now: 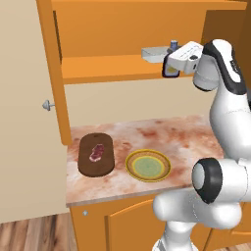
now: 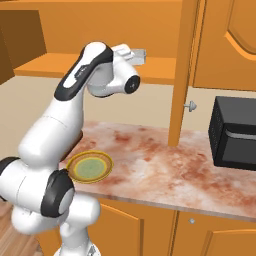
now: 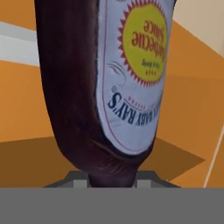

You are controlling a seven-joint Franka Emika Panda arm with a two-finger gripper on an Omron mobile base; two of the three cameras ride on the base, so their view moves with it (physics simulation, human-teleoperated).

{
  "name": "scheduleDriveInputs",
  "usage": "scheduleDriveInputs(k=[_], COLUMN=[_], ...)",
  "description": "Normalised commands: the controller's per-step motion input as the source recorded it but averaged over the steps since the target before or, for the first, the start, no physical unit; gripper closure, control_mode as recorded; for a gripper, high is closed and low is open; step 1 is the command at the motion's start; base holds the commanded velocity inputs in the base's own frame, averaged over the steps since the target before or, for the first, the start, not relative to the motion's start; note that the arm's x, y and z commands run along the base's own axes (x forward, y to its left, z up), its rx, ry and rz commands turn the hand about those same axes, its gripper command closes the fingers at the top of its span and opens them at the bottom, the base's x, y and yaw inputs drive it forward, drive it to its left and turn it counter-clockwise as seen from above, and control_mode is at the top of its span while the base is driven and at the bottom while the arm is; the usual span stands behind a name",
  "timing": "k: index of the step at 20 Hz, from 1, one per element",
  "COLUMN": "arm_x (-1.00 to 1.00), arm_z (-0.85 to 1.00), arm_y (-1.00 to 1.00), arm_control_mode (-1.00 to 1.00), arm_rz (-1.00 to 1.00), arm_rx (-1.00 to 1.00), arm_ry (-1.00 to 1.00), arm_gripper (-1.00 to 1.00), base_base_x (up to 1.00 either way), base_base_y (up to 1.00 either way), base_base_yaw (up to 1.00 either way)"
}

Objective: Pick the steak from the plate and place it on the cutting board. Then pick the condiment bottle from the cabinet and place it next to the cutting board.

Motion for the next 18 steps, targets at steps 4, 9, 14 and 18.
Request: scheduleDriveInputs(k=[4,9,14,18], arm_x=[-0.68,-0.67,-0.64,-0.6], arm_z=[0.09,0.1,0.03,0.0], arm_y=[0.11,0.1,0.05,0.04], arm_control_mode=[-1.0,-1.0,-1.0,-1.0], arm_rz=[-0.03,-0.03,-0.01,0.0], arm_rx=[0.0,0.0,0.0,0.01], arm_ry=[0.0,0.0,0.05,0.07], arm_gripper=[1.0,1.0,1.0,1.0], base_base_x=[0.0,0.0,0.0,0.0], base_base_y=[0.0,0.0,0.0,0.0], base_base_yaw=[0.0,0.0,0.0,0.0])
